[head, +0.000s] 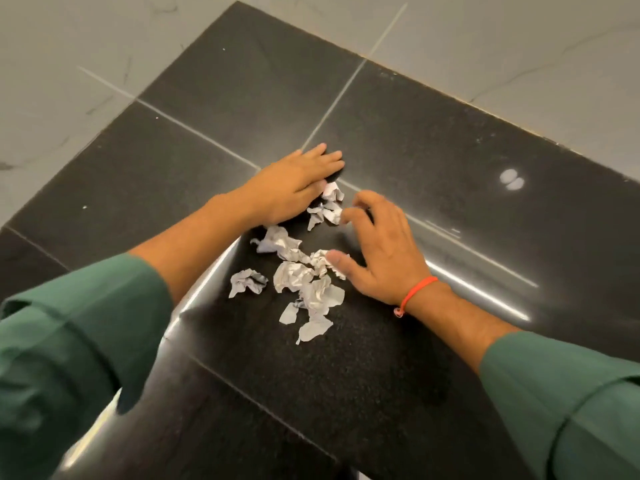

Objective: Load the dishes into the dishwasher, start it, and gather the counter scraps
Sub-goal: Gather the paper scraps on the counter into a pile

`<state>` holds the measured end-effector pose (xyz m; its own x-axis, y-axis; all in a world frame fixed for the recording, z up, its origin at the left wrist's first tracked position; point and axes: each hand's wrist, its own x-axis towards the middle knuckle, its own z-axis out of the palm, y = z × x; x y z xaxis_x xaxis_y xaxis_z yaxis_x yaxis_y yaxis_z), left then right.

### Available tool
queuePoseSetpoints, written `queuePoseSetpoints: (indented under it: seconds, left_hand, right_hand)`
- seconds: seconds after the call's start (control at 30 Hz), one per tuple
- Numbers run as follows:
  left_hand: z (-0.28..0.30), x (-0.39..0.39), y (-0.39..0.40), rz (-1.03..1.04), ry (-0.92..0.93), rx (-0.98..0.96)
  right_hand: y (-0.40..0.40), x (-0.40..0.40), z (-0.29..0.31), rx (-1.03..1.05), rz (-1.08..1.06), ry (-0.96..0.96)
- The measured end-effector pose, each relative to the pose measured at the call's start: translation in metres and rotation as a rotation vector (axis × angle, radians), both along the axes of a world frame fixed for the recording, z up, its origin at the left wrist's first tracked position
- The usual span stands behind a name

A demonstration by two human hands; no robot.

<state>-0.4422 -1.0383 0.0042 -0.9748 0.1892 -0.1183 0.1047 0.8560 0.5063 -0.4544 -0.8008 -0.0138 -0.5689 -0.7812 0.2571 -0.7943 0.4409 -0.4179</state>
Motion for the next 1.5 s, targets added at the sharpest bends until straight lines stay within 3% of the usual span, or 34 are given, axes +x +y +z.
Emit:
queuePoseSetpoints:
  seconds: [0.17,0.23,0.33,0.4,0.47,0.57,0.77,0.9,1.03,1.17,1.33,1.5]
  left_hand:
    - [0.004,0.07,0.012,0.026,-0.051,0.064]
    - [0.007,0.083,0.026,0.041,-0.066,0.121]
    - [0.024,0.092,0.036,0.228,0.03,0.266]
    - [0.031,0.098,0.029,0.38,0.133,0.223]
    - [0.029,0.108,0.017,0.463,0.108,0.17]
    - [0.015,0.128,0.016,0.413,-0.067,0.124]
    - [0.003,0.166,0.062,0.374,-0.06,0.141]
    - [0.007,0.185,0.079,0.403,-0.047,0.177]
    - [0.009,0.214,0.092,0.466,0.052,0.05]
    - [-0.006,0.227,0.102,0.475,0.083,-0.116]
    - [-0.016,0.214,0.121,0.492,0.143,-0.132]
    - [-0.019,0.208,0.129,0.517,0.2,-0.135]
  right_hand:
    - [-0.006,-0.007,0.002,-0.062,-0.207,-0.062]
    - [-0.007,-0.008,0.001,0.01,-0.183,-0.052]
    - [-0.006,-0.008,0.0,0.103,-0.135,-0.025]
    - [-0.006,-0.008,0.0,0.143,-0.073,-0.017]
    - [-0.007,-0.009,0.001,0.197,0.038,0.001]
    - [-0.007,-0.013,0.004,0.274,0.19,0.042]
    - [0.004,0.006,0.008,0.35,0.429,0.053]
    - [0.02,0.03,0.008,0.284,0.413,-0.062]
    - [0.034,0.048,0.013,0.242,0.39,-0.159]
    - [0.033,0.069,0.013,0.302,0.381,-0.062]
    - [0.028,0.077,0.002,0.362,0.303,0.054]
    - [0.026,0.077,-0.003,0.207,0.277,0.094]
